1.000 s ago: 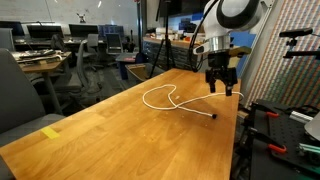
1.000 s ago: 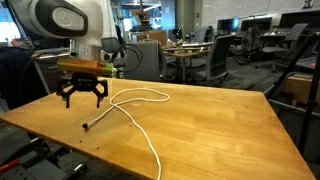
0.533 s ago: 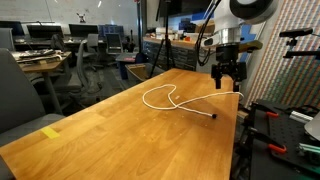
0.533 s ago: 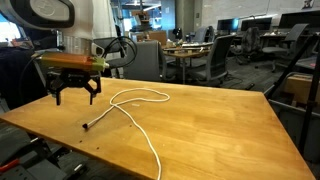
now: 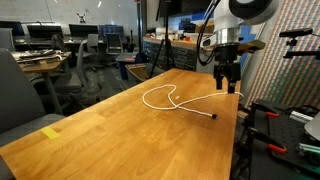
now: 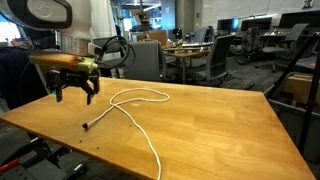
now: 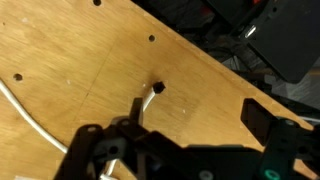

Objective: Tie a knot

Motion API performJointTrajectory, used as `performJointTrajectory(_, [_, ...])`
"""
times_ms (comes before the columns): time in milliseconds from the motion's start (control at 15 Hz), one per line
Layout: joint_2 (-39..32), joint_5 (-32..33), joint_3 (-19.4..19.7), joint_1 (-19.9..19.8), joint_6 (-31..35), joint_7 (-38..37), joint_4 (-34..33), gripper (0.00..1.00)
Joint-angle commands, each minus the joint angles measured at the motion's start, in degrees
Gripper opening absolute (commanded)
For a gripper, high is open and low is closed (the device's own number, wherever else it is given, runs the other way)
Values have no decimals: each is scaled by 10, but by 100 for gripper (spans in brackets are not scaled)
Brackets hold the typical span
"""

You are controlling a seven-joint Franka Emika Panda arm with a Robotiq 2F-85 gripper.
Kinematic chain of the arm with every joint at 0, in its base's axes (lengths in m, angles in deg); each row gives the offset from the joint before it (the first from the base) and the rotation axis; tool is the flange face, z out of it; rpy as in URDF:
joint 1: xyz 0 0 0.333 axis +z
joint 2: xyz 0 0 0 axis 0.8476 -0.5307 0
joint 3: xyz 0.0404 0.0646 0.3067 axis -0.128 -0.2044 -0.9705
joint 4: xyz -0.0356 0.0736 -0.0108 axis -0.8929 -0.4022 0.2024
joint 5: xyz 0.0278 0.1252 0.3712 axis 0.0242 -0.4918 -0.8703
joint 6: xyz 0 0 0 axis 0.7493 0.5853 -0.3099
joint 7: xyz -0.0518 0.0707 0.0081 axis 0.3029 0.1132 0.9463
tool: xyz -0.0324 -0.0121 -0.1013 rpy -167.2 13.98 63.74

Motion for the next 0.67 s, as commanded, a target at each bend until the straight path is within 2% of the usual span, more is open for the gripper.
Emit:
performJointTrajectory(0, [1,-6,-1,6,9,-29,0,100])
performJointTrajectory(267, [2,-11,-7,12,22,-71,-1,100])
performJointTrajectory(333, [2,-36,-8,14,30,-100,0,100])
performJointTrajectory(400, [0,-19,-15,8,49,-157,5,100])
performJointTrajectory(600, [-20,-16,-21,9,74,-259,1,100])
